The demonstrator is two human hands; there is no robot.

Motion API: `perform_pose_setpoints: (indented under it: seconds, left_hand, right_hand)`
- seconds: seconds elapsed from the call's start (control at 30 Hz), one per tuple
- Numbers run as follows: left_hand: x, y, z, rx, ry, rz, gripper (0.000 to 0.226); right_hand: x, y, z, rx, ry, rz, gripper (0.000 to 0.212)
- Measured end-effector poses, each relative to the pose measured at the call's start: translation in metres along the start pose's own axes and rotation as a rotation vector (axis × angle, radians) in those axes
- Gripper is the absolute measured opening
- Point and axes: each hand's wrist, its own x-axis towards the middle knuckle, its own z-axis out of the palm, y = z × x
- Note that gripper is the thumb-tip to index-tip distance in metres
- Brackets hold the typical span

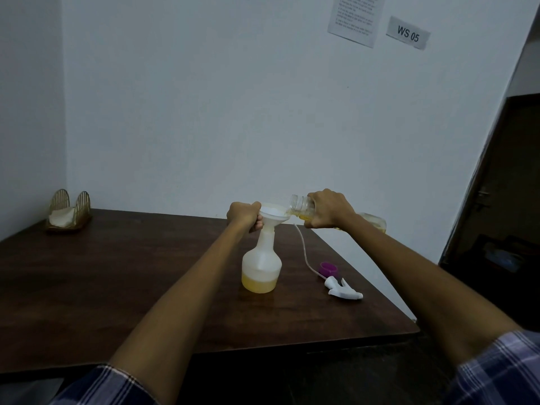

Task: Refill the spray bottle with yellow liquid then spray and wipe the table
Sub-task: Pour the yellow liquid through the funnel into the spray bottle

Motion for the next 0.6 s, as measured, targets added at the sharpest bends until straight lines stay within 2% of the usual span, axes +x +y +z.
perform_pose_setpoints:
  seconds: [0.6]
  left_hand:
    - [-0.0008, 0.0005, 0.0008, -0.006, -0.010, -0.001, 0.022]
  right_hand:
    - [-0.0006, -0.0002, -0.0015, -0.017, 0.004, -0.008, 0.040]
